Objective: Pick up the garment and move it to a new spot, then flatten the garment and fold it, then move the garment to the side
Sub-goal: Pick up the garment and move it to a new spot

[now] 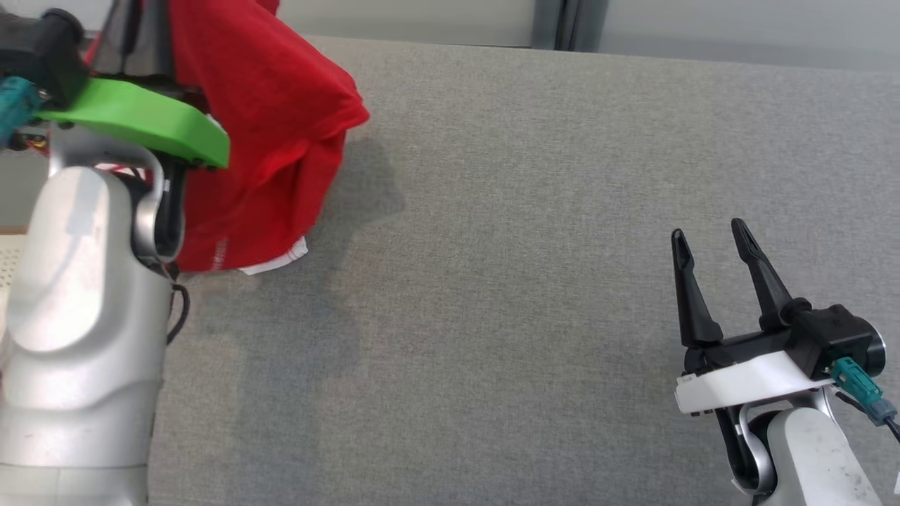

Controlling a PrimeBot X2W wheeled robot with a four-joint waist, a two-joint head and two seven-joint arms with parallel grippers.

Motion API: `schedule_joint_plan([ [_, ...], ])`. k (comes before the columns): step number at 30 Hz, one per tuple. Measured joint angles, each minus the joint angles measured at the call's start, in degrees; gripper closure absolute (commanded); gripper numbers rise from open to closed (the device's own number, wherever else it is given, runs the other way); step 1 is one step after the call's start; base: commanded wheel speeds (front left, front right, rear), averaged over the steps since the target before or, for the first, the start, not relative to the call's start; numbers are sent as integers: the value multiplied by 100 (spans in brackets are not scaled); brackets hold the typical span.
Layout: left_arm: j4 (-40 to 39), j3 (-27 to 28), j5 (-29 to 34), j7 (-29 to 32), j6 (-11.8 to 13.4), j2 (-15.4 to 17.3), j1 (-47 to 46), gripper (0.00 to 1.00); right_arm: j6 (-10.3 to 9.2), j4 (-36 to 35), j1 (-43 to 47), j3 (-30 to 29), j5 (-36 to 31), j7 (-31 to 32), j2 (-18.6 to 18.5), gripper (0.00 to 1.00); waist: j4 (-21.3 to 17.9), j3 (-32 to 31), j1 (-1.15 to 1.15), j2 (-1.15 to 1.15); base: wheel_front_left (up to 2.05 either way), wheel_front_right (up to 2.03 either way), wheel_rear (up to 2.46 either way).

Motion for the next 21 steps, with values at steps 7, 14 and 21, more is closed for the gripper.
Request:
schedule_joint_plan([
  [7,-855,-539,4,447,136,-514,527,100,-1,7,-15,-75,1,0,71,0,-356,-151,0,0,0,0,0],
  [14,-1024,-1294,107,431,255,-890,958,100,-1,8,-85,-122,38,0,131,0,-871,-175,0,0,0,0,0],
  [21,-450,-2146,-60,-181,893,-1015,941,100,-1,13,-254,-130,92,0,154,0,-1506,-76,0,0,0,0,0],
])
